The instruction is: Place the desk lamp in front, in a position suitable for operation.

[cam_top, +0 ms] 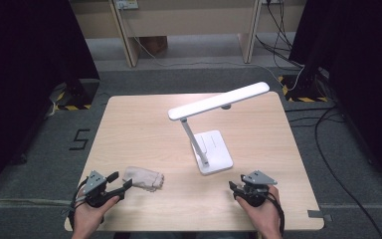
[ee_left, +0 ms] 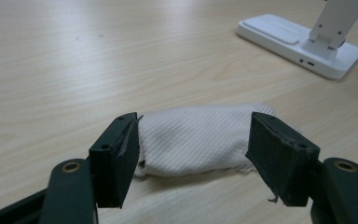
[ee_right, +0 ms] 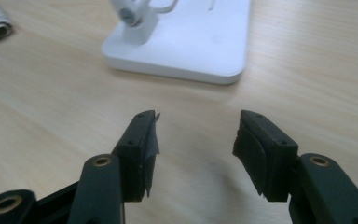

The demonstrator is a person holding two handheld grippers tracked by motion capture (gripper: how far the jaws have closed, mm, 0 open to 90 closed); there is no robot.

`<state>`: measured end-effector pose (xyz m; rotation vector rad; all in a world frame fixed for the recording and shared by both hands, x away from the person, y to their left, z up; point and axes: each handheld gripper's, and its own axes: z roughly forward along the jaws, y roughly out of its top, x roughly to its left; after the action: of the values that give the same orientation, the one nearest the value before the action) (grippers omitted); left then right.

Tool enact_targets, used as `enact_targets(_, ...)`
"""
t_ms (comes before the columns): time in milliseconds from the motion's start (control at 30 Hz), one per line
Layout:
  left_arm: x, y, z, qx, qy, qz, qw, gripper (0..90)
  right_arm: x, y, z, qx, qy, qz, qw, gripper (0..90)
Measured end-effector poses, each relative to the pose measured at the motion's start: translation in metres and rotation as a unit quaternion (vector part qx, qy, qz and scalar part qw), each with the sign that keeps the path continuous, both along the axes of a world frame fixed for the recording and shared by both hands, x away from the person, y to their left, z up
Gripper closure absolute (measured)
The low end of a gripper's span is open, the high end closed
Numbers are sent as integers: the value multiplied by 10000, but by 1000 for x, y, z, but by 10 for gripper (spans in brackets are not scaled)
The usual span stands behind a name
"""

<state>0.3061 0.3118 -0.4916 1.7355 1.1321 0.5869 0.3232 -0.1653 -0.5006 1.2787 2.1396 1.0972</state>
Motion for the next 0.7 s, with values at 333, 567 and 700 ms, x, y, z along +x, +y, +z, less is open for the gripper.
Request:
enact_targets(333, 4, -24, 14, -113, -42, -321, 9994, 358, 27, -10, 6, -79, 141, -326, 9993, 607)
enact_targets(567, 15, -46, 23, -53, 3, -628, 9980, 376, 53, -6, 6, -76, 279, -457, 9985, 654)
enact_targets(700, 26, -68, 36, -131, -90, -937, 9955, 376, 67, -2, 9, -36, 363, -459, 9983, 672)
